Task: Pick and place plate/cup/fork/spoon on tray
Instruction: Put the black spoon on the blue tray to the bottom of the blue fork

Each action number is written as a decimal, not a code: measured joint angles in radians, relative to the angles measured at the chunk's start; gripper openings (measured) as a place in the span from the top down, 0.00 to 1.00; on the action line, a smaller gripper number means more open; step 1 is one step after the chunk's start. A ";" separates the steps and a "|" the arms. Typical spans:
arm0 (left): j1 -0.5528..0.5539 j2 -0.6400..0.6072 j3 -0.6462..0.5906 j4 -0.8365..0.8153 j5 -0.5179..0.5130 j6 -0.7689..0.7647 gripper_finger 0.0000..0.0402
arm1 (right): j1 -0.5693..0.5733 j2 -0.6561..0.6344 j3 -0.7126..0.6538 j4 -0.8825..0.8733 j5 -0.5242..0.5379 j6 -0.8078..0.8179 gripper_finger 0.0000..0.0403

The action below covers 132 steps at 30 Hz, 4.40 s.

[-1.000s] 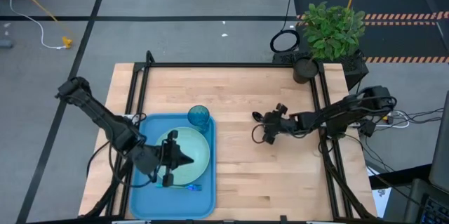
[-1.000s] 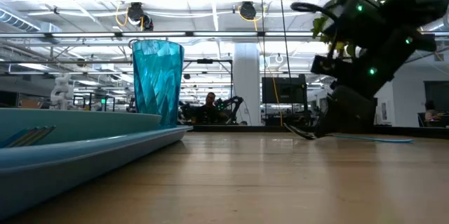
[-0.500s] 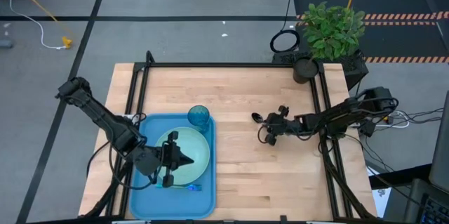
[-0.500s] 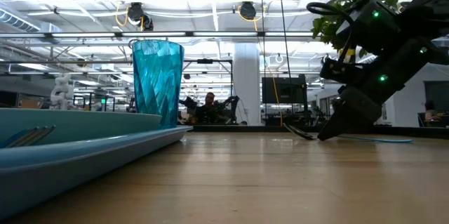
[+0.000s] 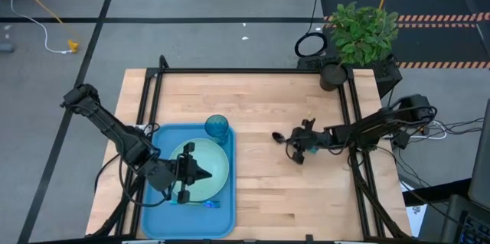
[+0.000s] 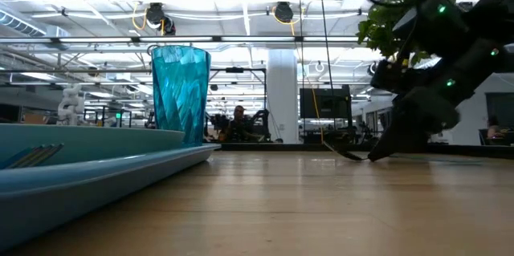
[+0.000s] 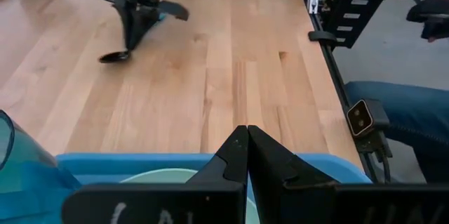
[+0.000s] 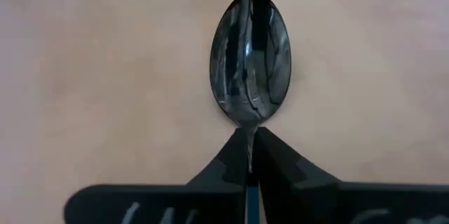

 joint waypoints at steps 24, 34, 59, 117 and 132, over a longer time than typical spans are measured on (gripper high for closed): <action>0.117 0.161 0.000 0.443 -0.131 0.250 0.57 | 0.143 -0.178 0.023 0.493 0.032 -0.077 0.99; 0.206 0.416 0.000 0.852 -0.117 0.406 0.53 | 0.255 -0.172 0.139 0.603 0.106 -0.225 0.99; 0.217 0.656 0.175 1.097 -0.031 0.448 0.36 | 0.352 0.174 0.471 0.761 -0.028 -0.457 0.99; 0.235 0.566 0.174 0.716 -0.110 0.373 0.98 | 0.397 0.123 0.468 0.521 0.294 -0.430 0.67; 0.242 0.567 0.174 0.704 -0.112 0.353 0.97 | 0.350 0.178 0.468 0.532 0.271 -0.366 0.97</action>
